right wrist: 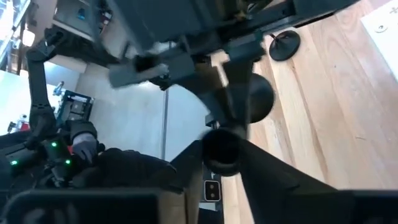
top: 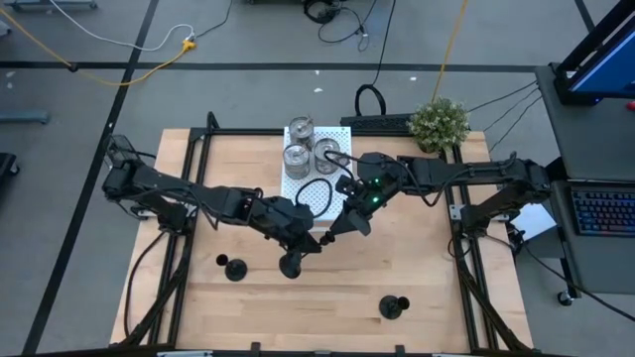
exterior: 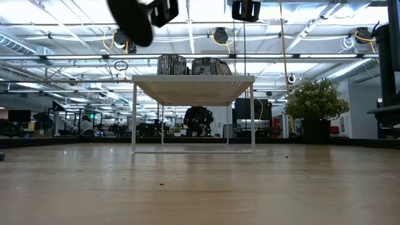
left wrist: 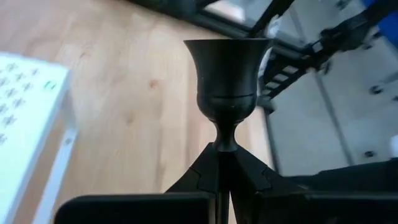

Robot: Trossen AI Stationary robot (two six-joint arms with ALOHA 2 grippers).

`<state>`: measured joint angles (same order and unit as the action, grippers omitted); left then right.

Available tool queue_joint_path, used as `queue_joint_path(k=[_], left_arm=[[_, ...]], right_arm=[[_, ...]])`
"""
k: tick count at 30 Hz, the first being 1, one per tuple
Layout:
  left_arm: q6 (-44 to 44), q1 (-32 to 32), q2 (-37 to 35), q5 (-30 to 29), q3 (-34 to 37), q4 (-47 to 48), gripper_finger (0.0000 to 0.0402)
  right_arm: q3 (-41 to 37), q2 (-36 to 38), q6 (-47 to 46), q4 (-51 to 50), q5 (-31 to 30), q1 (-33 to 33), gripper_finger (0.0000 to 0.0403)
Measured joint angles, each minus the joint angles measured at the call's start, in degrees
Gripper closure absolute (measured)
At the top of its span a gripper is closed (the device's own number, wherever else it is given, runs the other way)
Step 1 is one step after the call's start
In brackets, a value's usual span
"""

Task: Pick & Place candle stick holders
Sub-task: Put the top black candle holder on the shelf

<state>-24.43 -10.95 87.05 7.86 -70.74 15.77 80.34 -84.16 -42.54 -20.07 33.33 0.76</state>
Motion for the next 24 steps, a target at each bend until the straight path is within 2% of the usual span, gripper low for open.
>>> queue_joint_path(k=[4, 7, 14, 19, 22, 24], left_arm=[[-0.14, -0.91, 0.03, -2.83, 0.02, 1.08, 0.0387], [-0.14, -2.6, -1.22, -7.12, 0.04, 2.43, 0.0387], [6.45, -4.92, -8.43, -28.76, -0.02, 2.77, 0.0387], [10.18, -4.88, -12.24, -41.21, -0.02, 1.59, 0.0387], [13.02, -4.47, -12.09, -46.39, 0.02, 0.13, 0.0387], [14.39, -3.52, -11.12, -47.44, 0.04, -2.08, 0.0387]], right_arm=[[0.02, 0.61, -0.07, -0.29, 0.22, 0.85, 0.0275], [0.02, 1.31, 1.8, -2.67, 0.04, 1.47, 0.0264], [0.13, 3.24, 7.14, -7.24, -0.25, 1.33, 0.0274], [0.02, 3.75, 11.92, -10.92, -0.61, 0.2, 0.0282], [0.02, 4.09, 15.44, -14.2, -0.55, -0.49, 0.0284], [0.02, 4.18, 18.2, -16.85, -0.53, -0.82, 0.0284]])
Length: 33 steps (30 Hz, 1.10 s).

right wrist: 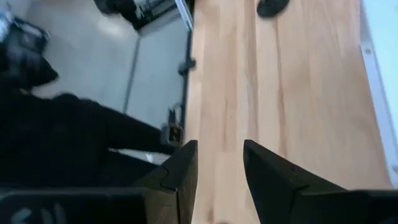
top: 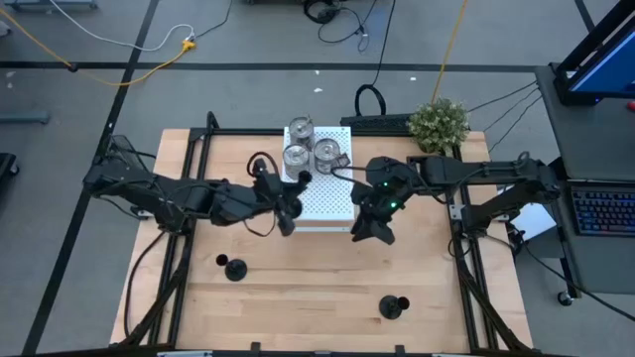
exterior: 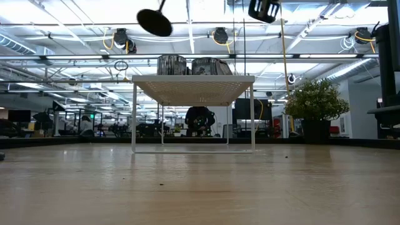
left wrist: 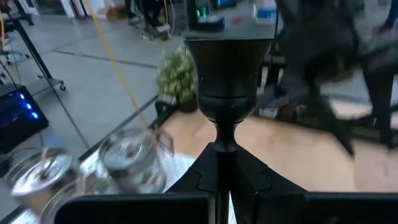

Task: Pick & Place candle stick holders
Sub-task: Put the top black candle holder on the shelf

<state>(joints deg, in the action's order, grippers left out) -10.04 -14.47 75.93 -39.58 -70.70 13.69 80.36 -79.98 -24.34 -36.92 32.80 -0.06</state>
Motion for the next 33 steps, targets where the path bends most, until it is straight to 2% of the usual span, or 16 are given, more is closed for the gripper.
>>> queue_joint_path(k=[6, 11, 17, 23, 28, 33], left_arm=[[5.83, 3.04, 5.72, 0.62, 0.09, -11.94, 0.0387], [6.48, 4.97, 9.68, 0.53, 0.09, -19.36, 0.0387], [6.32, 5.5, 13.14, 0.62, 0.07, -22.96, 0.0387], [5.65, 5.65, 14.92, -0.88, 1.69, -27.82, 0.0387], [5.91, 6.6, 14.35, -1.65, 8.67, -38.48, 0.0387], [6.47, 7.79, 14.08, -0.84, 13.46, -46.77, 0.0387]], right_arm=[[-0.04, 2.62, 4.48, -8.79, -0.21, -0.1, 0.0286], [-3.18, 8.42, 6.5, -9.79, -0.26, -0.07, 0.0285], [-11.36, 18.45, 6.27, -9.51, -6.68, -0.04, 0.0288], [-21.82, 28.36, 1.72, -3.32, -7.24, -0.06, 0.0287], [-29.1, 34.16, -0.66, 3.18, -7.25, -0.06, 0.0289], [-33.02, 37.09, -0.7, 7.23, -7.24, -0.06, 0.0291]])
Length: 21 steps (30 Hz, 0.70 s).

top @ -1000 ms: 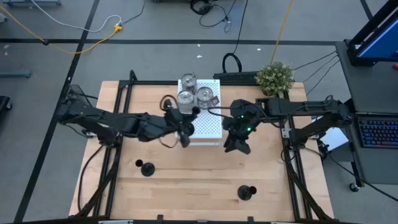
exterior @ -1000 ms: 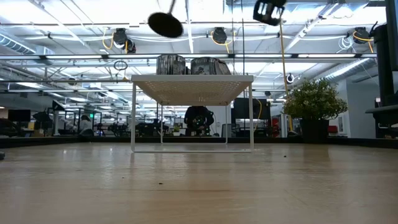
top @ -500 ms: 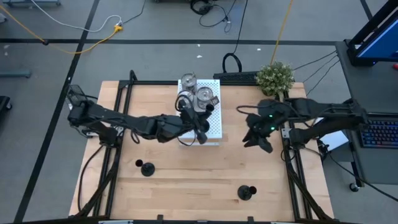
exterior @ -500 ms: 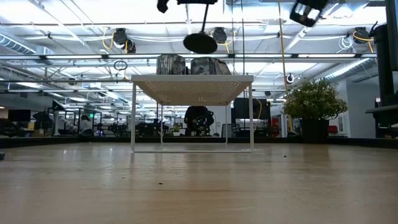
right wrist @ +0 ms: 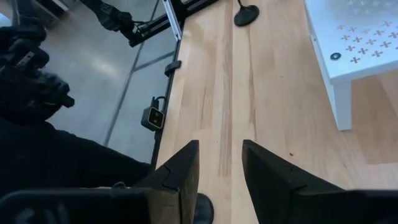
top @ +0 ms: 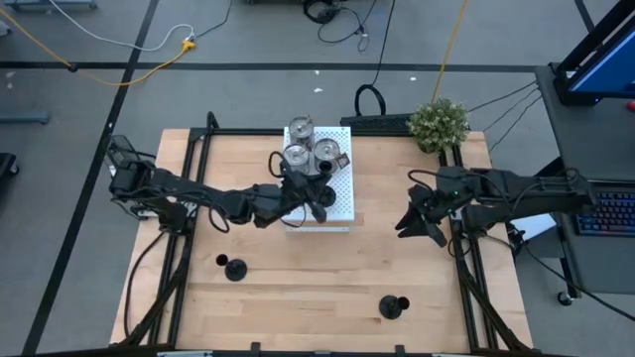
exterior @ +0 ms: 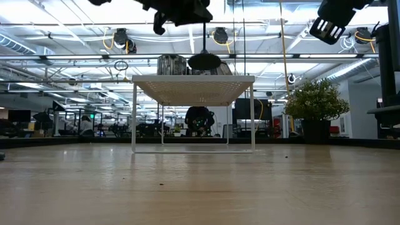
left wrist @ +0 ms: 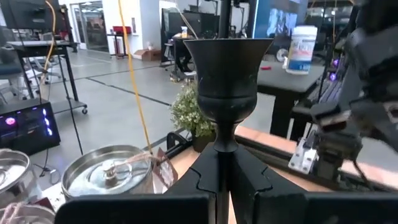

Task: Pick & Place candle stick holders
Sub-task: Put the top black candle holder on the shelf

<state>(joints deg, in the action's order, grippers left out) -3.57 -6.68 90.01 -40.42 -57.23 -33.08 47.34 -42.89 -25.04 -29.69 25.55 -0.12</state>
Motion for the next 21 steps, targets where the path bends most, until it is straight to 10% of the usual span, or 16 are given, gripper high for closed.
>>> queue_joint_path(k=[21], left_arm=[[2.4, 7.55, 0.03, 8.02, 0.53, 6.49, 0.0387]], right_arm=[[-0.88, 0.34, -0.02, 2.62, -0.46, 0.0, 0.0292]])
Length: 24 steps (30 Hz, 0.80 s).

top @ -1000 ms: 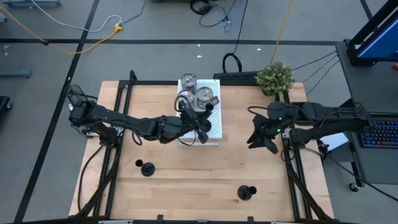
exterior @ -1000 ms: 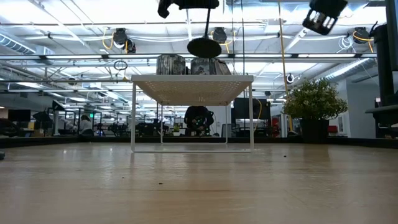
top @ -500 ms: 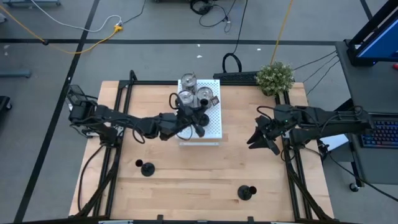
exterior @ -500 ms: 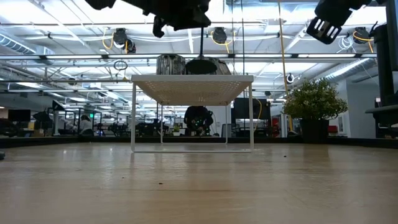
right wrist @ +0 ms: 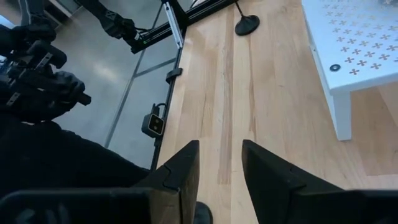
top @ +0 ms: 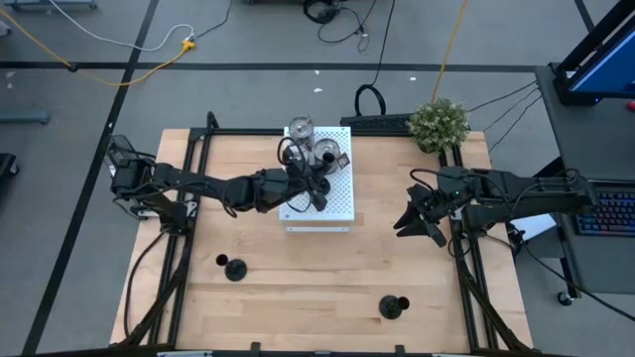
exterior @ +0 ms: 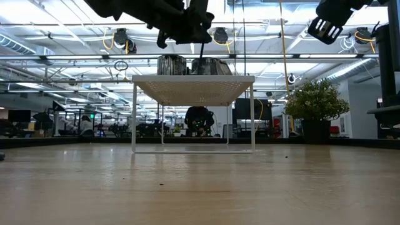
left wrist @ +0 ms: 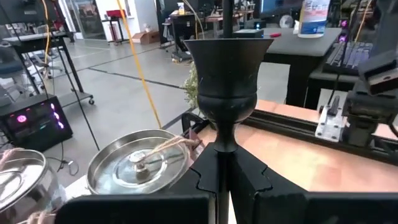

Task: Pick & Place candle stick holders
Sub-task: Put the top black candle holder on the shelf

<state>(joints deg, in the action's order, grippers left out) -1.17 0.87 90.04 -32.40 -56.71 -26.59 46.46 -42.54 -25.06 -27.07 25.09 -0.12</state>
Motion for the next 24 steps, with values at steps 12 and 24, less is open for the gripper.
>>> queue_joint_path(k=[12, 24], left_arm=[[-2.36, 1.13, 0.0, 1.44, 0.0, 2.17, 0.0388], [-3.39, 0.72, -0.02, 1.31, -0.07, 3.31, 0.0376]], right_arm=[[0.0, 0.0, 0.07, -0.08, -4.36, 0.02, 0.0292], [0.0, -0.02, 0.22, 0.25, -4.34, 0.02, 0.0292]])
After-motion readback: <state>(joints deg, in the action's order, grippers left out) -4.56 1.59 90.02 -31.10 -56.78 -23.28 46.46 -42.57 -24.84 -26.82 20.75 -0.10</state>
